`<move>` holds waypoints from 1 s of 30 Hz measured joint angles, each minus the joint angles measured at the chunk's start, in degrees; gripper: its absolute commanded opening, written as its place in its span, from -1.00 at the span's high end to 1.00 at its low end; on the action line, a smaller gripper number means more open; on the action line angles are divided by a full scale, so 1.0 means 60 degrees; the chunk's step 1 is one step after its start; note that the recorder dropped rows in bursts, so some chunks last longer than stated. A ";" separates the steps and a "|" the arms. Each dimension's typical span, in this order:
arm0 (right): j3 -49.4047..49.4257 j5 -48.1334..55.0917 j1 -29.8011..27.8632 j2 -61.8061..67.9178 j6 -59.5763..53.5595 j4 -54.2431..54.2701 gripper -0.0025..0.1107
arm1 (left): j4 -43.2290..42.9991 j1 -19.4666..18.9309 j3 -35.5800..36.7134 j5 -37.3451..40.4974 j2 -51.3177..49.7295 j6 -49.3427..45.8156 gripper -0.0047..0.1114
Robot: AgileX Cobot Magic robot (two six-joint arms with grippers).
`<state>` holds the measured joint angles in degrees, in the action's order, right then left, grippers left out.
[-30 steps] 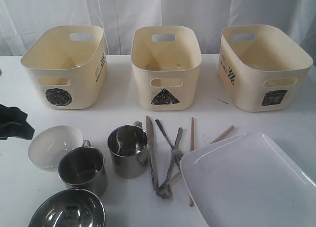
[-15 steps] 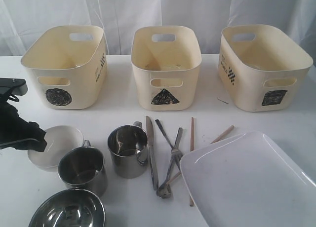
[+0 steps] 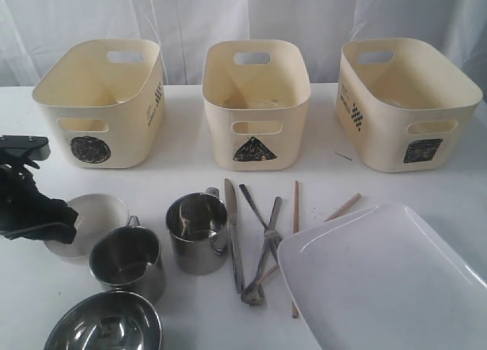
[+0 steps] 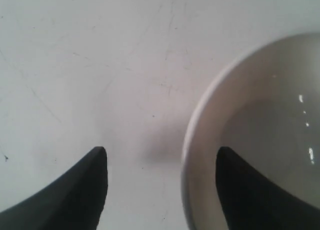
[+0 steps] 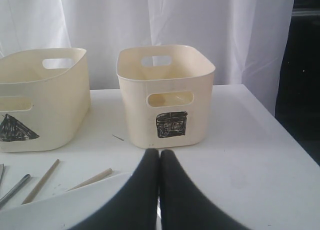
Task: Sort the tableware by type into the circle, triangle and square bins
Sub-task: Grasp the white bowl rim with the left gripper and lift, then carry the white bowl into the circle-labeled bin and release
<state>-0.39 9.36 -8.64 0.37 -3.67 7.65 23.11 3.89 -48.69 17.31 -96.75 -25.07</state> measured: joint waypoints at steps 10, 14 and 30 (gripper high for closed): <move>0.0000 0.0000 0.0000 0.0000 0.0000 0.0000 0.96 | 0.0584 0.0000 -0.0054 -0.0052 -0.0304 0.0076 0.84; 0.0000 0.0000 0.0000 0.0000 0.0000 0.0000 0.96 | 0.0679 0.0020 -0.0071 -0.0065 -0.0033 0.0138 0.92; 0.0000 0.0000 0.0000 0.0000 0.0000 0.0000 0.96 | -0.0039 0.0020 -0.0071 0.0032 0.2263 0.0138 0.92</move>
<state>-0.39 9.36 -8.64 0.37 -3.67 7.65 22.87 4.01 -49.12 17.50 -83.17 -24.25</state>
